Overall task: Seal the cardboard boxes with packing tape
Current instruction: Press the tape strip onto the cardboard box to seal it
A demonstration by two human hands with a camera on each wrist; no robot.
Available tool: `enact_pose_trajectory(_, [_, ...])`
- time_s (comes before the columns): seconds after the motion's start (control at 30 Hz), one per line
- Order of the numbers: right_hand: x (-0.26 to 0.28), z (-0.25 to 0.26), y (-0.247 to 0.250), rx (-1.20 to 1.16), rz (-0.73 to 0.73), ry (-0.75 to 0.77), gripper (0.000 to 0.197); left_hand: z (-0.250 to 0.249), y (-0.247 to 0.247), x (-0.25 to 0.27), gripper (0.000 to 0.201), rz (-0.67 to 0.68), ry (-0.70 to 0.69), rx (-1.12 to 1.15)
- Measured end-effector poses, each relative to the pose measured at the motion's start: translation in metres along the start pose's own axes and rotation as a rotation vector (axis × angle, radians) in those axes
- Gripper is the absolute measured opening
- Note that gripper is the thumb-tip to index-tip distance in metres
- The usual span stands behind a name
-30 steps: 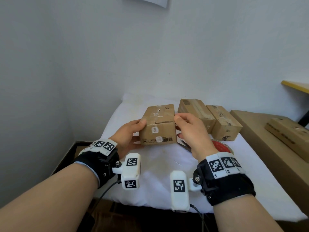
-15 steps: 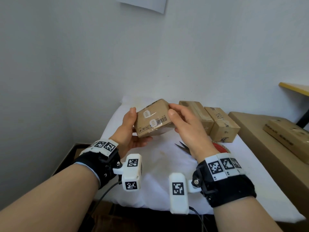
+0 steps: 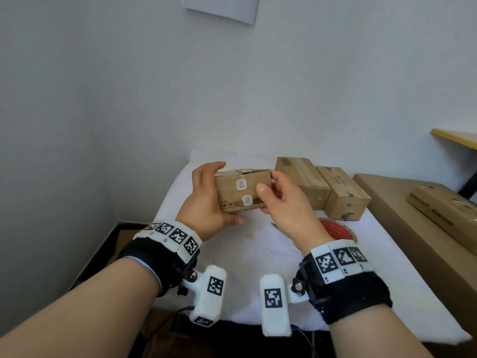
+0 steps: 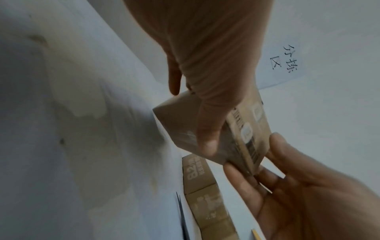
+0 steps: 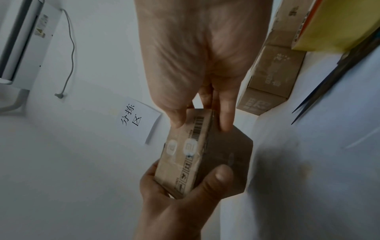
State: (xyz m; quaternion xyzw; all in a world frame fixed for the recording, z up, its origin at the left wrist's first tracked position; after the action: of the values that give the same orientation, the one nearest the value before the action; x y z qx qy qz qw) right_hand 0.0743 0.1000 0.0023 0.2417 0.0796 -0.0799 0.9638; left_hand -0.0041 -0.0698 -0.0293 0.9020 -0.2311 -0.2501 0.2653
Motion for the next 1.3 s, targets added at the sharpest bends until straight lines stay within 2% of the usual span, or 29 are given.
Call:
enact_pose_trajectory(0.13, [0.002, 0.002, 0.0, -0.123, 0.038, 0.009, 0.04, 0.001, 0.005, 0.001, 0.099, -0.11, -0.053, -0.05])
enact_pose_trajectory(0.23, [0.001, 0.001, 0.006, -0.224, -0.022, -0.006, 0.041, 0.004, 0.012, -0.003, 0.087, -0.196, -0.044, 0.272])
enact_pose_trajectory(0.37, [-0.004, -0.017, 0.014, -0.123, -0.156, -0.118, 0.04, 0.002, 0.022, -0.003, 0.074, -0.286, 0.115, 0.595])
enact_pose_trajectory(0.47, [-0.005, -0.024, 0.015, -0.082, -0.157, -0.205, 0.049, 0.004, 0.024, -0.002, 0.069, -0.283, 0.273, 0.816])
enact_pose_trajectory(0.53, [-0.005, -0.026, 0.013, -0.102, -0.141, -0.246, 0.054, 0.008, 0.024, -0.002, 0.074, -0.243, 0.38, 0.91])
enact_pose_trajectory(0.6, [-0.005, -0.025, 0.01, -0.178, -0.118, -0.272, 0.048, 0.012, 0.023, 0.0, 0.077, -0.191, 0.469, 0.951])
enact_pose_trajectory(0.67, [-0.004, -0.021, 0.01, -0.243, -0.09, -0.262, 0.03, 0.015, 0.02, 0.003, 0.075, -0.167, 0.55, 0.999])
enact_pose_trajectory(0.77, [-0.001, -0.016, 0.012, -0.259, -0.07, -0.228, 0.018, 0.019, 0.02, 0.007, 0.063, -0.191, 0.655, 1.079])
enact_pose_trajectory(0.87, [0.0, -0.013, 0.013, -0.281, -0.05, -0.192, 0.018, 0.022, 0.022, 0.008, 0.055, -0.217, 0.69, 1.149])
enact_pose_trajectory(1.0, [0.0, -0.011, 0.011, -0.286, -0.021, -0.164, 0.02, 0.026, 0.022, 0.007, 0.063, -0.248, 0.709, 1.165])
enact_pose_trajectory(1.17, [0.0, -0.004, 0.004, -0.343, 0.014, -0.145, 0.019, 0.033, 0.023, 0.008, 0.06, -0.257, 0.727, 1.179])
enact_pose_trajectory(1.3, [-0.001, 0.002, -0.002, -0.368, 0.053, -0.094, 0.03, 0.037, 0.023, 0.01, 0.055, -0.261, 0.73, 1.189])
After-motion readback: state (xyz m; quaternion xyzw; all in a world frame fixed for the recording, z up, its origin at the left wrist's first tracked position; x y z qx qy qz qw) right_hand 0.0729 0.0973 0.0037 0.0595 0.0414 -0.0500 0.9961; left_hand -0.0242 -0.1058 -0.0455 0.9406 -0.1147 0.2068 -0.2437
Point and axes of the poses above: each hand's wrist, its own x-axis away from the middle knuckle, its own y-axis out of the back of the hand, z = x × y, the point moved 2 cm from there along -x, towards the middle knuckle, and after that the axes turned 12 degrees about z, right-handed, at the moved point
